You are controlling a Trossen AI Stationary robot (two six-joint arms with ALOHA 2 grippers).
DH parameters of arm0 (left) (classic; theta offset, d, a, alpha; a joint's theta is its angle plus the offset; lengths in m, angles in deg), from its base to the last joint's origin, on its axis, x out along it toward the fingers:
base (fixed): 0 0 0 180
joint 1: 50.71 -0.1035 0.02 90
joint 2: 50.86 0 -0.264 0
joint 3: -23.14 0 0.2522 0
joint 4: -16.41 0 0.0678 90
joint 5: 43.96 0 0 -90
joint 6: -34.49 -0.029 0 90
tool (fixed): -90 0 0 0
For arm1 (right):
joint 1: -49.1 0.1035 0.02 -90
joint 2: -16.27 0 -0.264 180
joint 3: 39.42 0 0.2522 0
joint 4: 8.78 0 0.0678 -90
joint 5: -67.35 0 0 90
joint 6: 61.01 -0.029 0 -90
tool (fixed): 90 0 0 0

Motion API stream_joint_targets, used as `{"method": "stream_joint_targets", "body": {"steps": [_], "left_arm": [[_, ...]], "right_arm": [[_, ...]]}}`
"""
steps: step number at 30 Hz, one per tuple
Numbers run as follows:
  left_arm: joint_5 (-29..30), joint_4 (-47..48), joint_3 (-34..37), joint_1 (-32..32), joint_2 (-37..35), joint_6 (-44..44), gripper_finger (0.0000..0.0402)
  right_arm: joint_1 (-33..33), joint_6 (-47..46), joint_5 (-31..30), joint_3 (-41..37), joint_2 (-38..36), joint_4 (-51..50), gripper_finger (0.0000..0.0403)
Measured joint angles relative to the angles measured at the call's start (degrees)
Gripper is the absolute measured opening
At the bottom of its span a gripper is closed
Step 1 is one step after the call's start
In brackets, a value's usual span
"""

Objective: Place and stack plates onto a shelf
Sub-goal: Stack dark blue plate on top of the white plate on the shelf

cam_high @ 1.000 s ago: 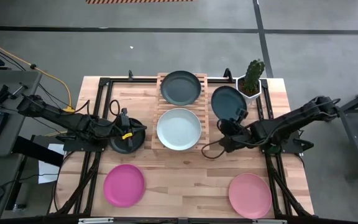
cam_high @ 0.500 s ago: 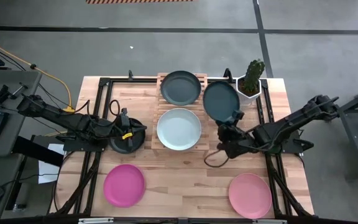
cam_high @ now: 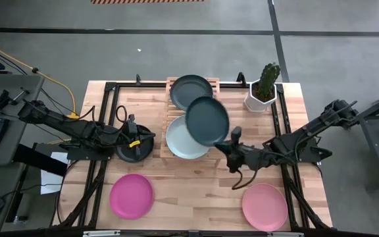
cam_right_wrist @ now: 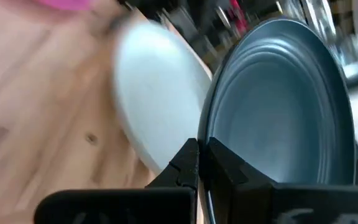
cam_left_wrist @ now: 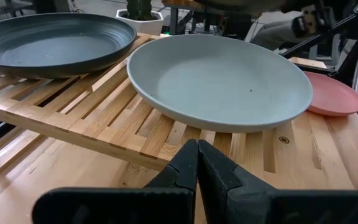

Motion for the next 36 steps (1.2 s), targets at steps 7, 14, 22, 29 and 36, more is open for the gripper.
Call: {"method": "stream_joint_targets", "body": {"steps": [7,14,22,29,36], "left_arm": [[0.1,0.0,0.0,0.0,0.0,0.0,0.0000],[0.3,-0.2,0.0,0.0,0.0,0.1,0.0000],[0.3,-0.4,0.0,0.0,0.0,0.1,0.0000],[0.0,-0.4,0.0,0.0,0.0,0.6,0.0000],[-0.1,-0.4,0.0,0.0,0.0,1.0,0.0000]], "right_arm": [[-0.5,6.5,8.1,0.0,1.0,3.2,0.0000],[-0.9,11.3,12.6,0.1,3.2,6.2,0.0000],[-2.4,11.8,15.9,6.6,8.0,0.6,0.0000],[-4.3,11.7,14.5,9.9,10.4,-3.4,0.0000],[-5.7,6.1,15.4,10.0,10.3,-3.5,0.0000]]}}
